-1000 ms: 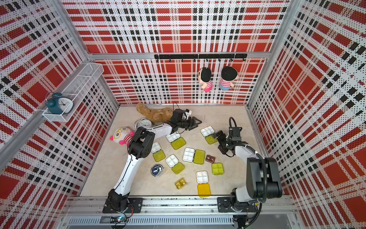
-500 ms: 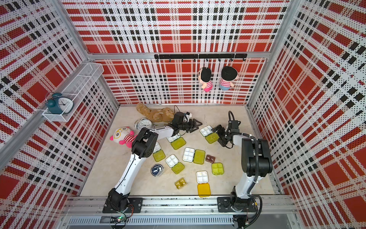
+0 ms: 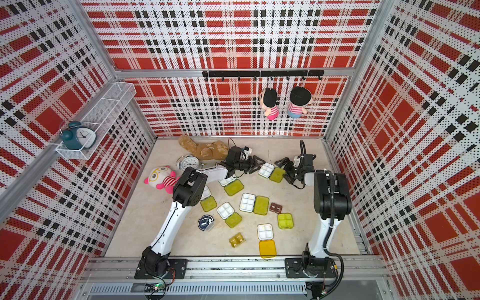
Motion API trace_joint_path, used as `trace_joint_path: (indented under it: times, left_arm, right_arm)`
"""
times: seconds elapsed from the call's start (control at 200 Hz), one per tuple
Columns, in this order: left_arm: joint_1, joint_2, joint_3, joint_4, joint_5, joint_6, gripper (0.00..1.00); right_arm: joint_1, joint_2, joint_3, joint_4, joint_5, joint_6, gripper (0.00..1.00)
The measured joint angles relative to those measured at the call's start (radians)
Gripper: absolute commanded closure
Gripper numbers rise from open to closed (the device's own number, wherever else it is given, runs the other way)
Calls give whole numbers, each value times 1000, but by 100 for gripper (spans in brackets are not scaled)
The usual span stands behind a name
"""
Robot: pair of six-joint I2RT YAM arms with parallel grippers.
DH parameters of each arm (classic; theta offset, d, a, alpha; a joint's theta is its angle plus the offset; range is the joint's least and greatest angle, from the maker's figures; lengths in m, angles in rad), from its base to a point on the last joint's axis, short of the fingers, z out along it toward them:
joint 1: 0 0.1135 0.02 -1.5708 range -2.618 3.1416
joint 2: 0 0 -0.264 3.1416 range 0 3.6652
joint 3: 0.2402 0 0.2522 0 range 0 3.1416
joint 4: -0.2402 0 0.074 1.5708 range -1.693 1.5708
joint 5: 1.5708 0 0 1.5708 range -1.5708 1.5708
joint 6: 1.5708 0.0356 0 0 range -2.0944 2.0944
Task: Close pillboxes
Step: Close the lid on the pillbox.
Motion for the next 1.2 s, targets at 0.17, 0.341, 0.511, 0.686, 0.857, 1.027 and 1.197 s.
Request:
trace_joint_path:
  times: [0.17, 0.341, 0.511, 0.686, 0.857, 1.027, 1.197]
  left_arm:
    - [-3, 1, 0, 2, 11, 1, 33]
    - [-11, 1, 0, 3, 20, 1, 33]
    - [-21, 1, -3, 5, 27, 4, 33]
    - [-26, 1, -8, 6, 39, 5, 34]
    - [-27, 0, -18, 19, 49, 4, 34]
    - [-22, -13, -55, 55, 62, -13, 34]
    - [-12, -32, -90, 66, 72, -24, 34]
  right_arm:
    - [0, -2, -38, 64, -40, 35, 0]
    - [10, -24, -60, 74, -53, 59, 0]
    - [28, -62, -59, 72, -48, 72, 0]
    - [48, -82, -18, -20, -21, 58, 0]
    - [61, -90, 17, -98, 6, 37, 0]
    - [80, -92, 18, -115, 13, 40, 0]
    - [104, -92, 40, -114, 14, 48, 0]
